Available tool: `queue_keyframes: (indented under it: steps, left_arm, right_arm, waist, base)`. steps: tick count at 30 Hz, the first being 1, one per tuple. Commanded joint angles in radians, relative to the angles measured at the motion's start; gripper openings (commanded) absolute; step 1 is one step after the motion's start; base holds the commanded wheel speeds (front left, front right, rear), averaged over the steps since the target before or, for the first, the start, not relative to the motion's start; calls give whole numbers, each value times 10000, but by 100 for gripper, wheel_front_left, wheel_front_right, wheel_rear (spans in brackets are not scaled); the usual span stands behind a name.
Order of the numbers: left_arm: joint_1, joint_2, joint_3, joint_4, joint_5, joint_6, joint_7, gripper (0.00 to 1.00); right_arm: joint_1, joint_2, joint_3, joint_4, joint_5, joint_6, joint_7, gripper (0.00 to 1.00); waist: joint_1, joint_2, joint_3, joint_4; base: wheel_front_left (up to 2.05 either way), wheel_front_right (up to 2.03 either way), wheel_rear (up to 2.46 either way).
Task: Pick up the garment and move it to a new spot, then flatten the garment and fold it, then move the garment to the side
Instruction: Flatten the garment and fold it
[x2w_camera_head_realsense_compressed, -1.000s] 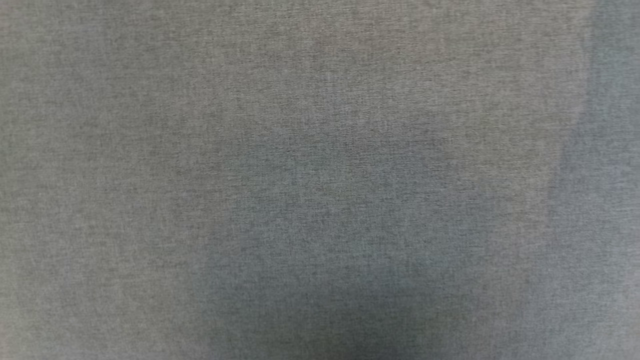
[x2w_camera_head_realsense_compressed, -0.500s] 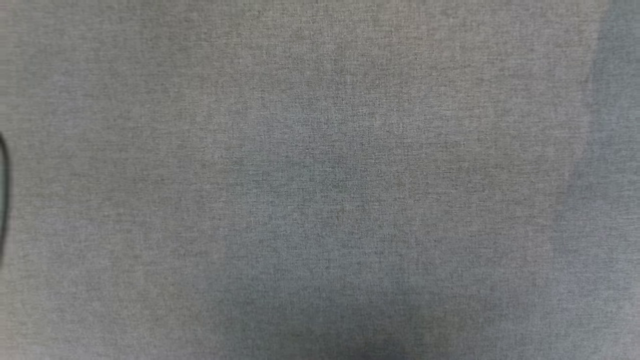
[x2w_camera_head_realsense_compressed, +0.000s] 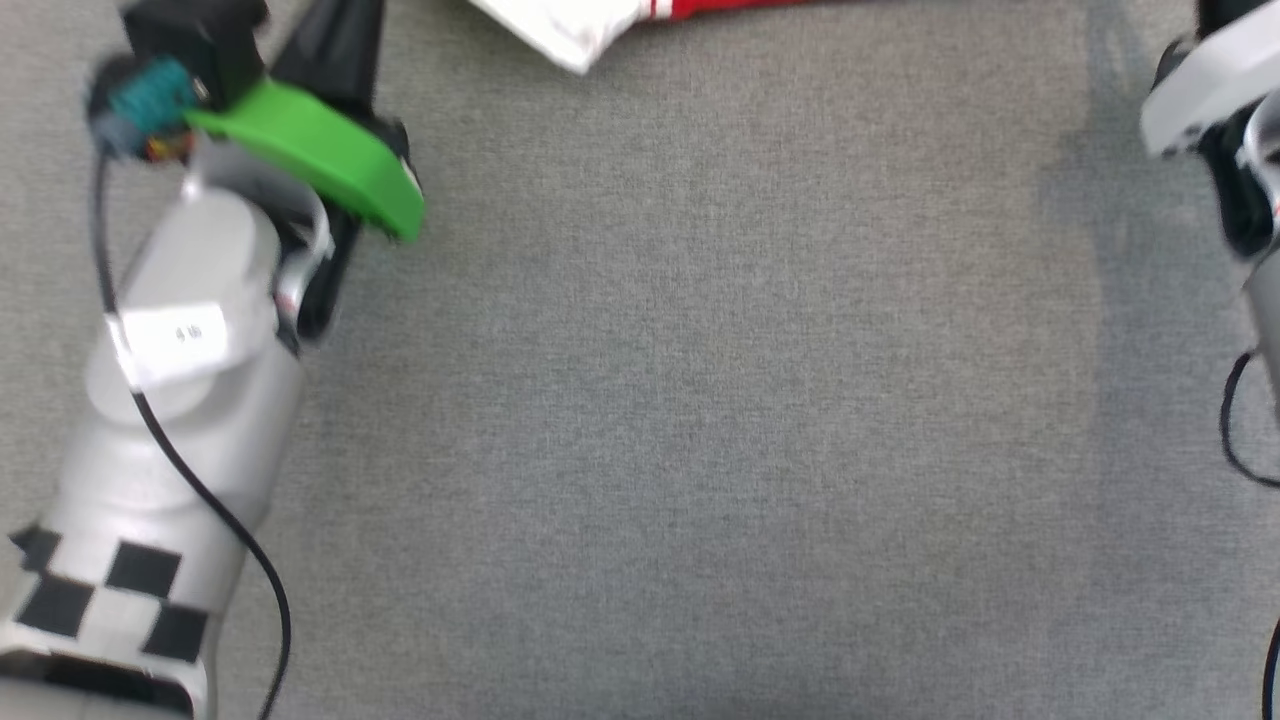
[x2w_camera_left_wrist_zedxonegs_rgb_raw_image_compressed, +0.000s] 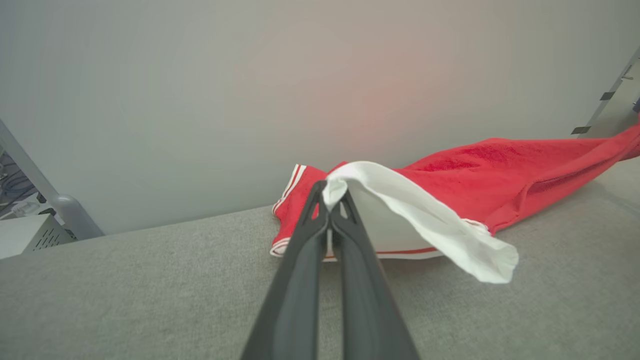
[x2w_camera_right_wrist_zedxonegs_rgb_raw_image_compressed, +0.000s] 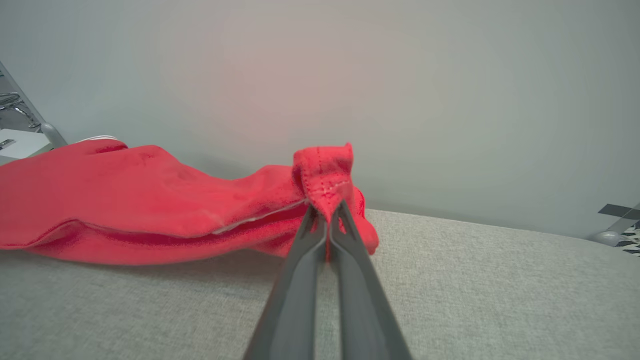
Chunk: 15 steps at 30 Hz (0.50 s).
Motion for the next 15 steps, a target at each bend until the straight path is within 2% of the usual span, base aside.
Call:
queue_keyframes:
  steps: [1,6,15]
  left_arm:
    - [469,-50,-35,68,-147,-13,-56,0]
    - [1936,-64,10,288,-575,12,-56,0]
    - [4042,402,74,59,-1007,114,55,0]
  right_arm:
    - [404,-11,151,-48,276,-80,-82,0]
    - [1630,-19,906,-389,1163,-80,-103,0]
    - [3114,-341,2004,-1011,2613,-80,-135,0]
  waist:
    - [1,-1,-870,232]
    - [1,-1,-1517,377]
    - [1,-1,-2342,617]
  base:
    - [0,0,0]
    - [0,0,0]
    - [0,0,0]
